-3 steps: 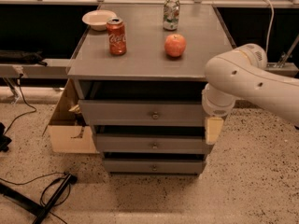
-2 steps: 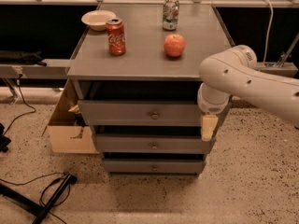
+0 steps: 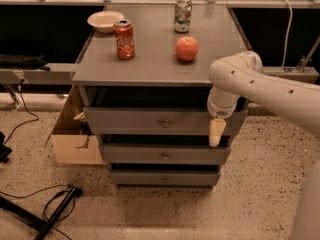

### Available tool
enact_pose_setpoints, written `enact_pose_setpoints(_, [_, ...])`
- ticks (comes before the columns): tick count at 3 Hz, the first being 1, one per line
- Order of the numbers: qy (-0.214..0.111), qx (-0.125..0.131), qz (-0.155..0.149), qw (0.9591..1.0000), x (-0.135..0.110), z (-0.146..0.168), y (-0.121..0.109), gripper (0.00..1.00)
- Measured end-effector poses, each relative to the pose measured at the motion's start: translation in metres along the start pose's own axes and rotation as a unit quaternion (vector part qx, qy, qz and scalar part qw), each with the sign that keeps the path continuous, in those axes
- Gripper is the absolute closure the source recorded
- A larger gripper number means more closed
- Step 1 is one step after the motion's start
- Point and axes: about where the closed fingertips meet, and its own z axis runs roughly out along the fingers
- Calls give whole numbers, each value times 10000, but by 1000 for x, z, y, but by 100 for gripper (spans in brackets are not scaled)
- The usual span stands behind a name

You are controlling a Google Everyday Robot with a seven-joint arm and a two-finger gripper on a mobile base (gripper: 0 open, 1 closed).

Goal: Open top drawer

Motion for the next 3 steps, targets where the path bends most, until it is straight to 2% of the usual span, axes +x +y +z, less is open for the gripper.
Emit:
enact_pose_setpoints(1, [-63, -202, 302, 9993, 6, 19, -1, 17])
enact_pose_setpoints(2, [99, -353, 538, 9979, 15, 21, 14, 40])
enact_pose_setpoints(3, [155, -397, 603, 9973, 17, 17, 18, 63])
